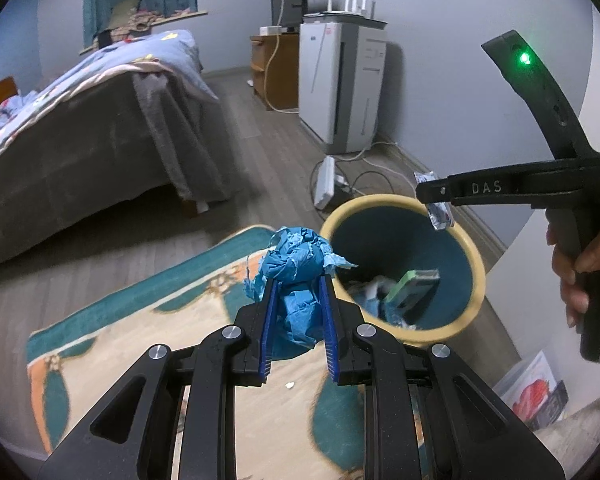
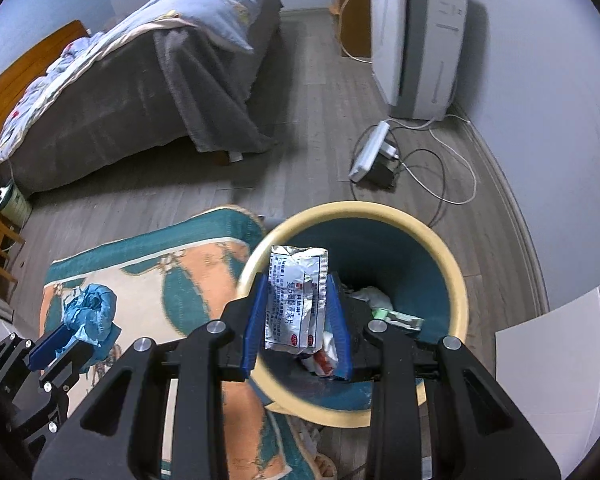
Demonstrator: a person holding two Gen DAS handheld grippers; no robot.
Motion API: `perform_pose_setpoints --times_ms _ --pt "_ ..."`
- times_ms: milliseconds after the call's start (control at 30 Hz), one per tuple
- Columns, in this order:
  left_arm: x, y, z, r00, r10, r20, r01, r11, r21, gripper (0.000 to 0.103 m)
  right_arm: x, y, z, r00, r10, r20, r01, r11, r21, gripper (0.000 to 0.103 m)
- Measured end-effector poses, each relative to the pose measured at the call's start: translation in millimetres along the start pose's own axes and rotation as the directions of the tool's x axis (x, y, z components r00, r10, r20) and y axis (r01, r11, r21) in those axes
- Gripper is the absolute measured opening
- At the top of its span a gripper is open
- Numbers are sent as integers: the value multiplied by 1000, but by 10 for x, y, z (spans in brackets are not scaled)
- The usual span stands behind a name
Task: Collect trash
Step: 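Carry the blue mask and medicine packet over the bin and open both tools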
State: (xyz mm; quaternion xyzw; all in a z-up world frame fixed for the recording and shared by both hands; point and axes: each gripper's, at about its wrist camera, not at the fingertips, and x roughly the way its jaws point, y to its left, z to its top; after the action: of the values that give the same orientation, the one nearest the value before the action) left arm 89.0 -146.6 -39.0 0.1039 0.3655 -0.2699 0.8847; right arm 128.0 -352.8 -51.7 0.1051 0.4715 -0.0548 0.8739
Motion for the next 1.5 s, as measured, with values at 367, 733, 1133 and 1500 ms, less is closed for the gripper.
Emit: perform_pose_setpoints --times_ms 367,733,1133,1500 --pt "332 -389 126 998 -61 -20 61 997 42 22 120 -521 -43 998 -52 -29 54 996 66 30" --pt "742 -797 84 991 -110 -74 118 987 110 22 284 -807 -138 992 -92 -83 99 992 83 30" --pt "1134 -857 -2 989 -83 -123 95 991 95 22 460 -814 -199 989 -87 -118 97 992 84 30" --pt "1139 -707 -2 990 -66 -121 70 997 28 22 825 -673 -231 985 -20 -171 42 991 123 30"
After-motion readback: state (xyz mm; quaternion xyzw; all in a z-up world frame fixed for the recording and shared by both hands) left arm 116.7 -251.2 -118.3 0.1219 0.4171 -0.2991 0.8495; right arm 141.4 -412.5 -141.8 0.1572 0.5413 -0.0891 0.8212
